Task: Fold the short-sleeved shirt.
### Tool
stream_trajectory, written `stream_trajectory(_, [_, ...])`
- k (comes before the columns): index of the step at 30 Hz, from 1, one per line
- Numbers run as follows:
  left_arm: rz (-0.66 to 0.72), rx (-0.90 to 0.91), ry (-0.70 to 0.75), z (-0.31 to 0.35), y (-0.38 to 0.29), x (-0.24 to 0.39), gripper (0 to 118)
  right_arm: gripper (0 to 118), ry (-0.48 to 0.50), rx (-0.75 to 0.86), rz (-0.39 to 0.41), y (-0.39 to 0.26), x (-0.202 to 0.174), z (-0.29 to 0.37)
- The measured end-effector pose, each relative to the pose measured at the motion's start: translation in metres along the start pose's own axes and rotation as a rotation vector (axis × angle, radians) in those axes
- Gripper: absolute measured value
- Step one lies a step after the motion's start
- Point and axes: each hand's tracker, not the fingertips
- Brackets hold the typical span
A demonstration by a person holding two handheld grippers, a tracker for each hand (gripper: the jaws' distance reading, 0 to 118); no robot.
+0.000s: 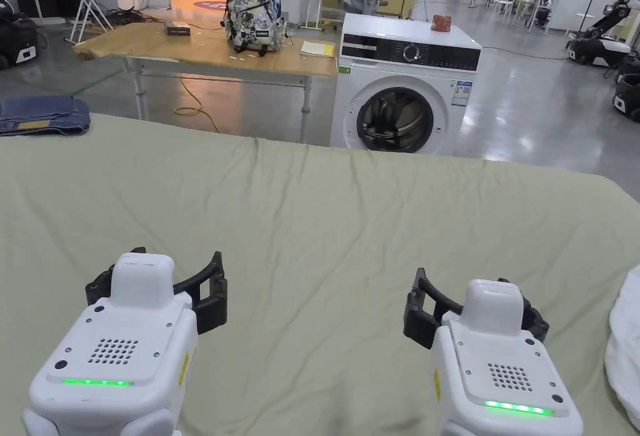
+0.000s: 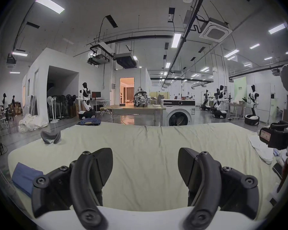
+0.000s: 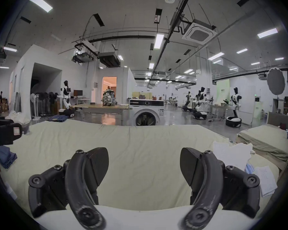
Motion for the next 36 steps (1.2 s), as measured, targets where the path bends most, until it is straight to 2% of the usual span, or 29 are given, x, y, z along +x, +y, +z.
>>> stream_trajectory(2, [-0.012,0.008,-0.017,0.001,0.0,0.002,82,91,-0.044,-0.002,0.025,0.001,-0.004,-0.001])
stream_trajectory(5, [-0.033,0.02,-0.029,0.002,0.0,0.005,82,91,-0.014,0.011,0.016,0.001,-0.002,0.0])
stream_trajectory(9, [-0.053,0.023,-0.007,0.002,0.002,0.01,82,91,0.026,-0.044,-0.035,0.003,0.0,-0.005])
stream_trajectory(14, [-0.062,0.018,0.035,-0.001,0.001,0.009,82,91,-0.024,-0.116,-0.072,0.002,0.0,-0.014])
stream_trajectory(16, [-0.017,0.01,0.004,-0.002,0.002,0.003,84,91,-0.035,-0.142,-0.105,0.004,0.001,-0.016])
stream_trajectory(18, [0.014,0.012,-0.021,-0.001,0.003,-0.002,86,91,-0.09,-0.169,-0.124,0.006,-0.001,-0.018])
stream_trajectory(21, [0.027,-0.001,-0.017,-0.003,0.004,-0.004,86,91,-0.12,-0.181,-0.119,0.011,-0.004,-0.018])
stream_trajectory(28, [0.032,-0.01,-0.005,-0.008,0.002,-0.009,86,91,-0.087,-0.159,-0.107,0.014,-0.007,-0.015])
stream_trajectory(36, [-0.016,-0.018,-0.049,-0.006,0.0,-0.006,86,91,-0.029,-0.161,-0.136,0.018,-0.003,-0.013])
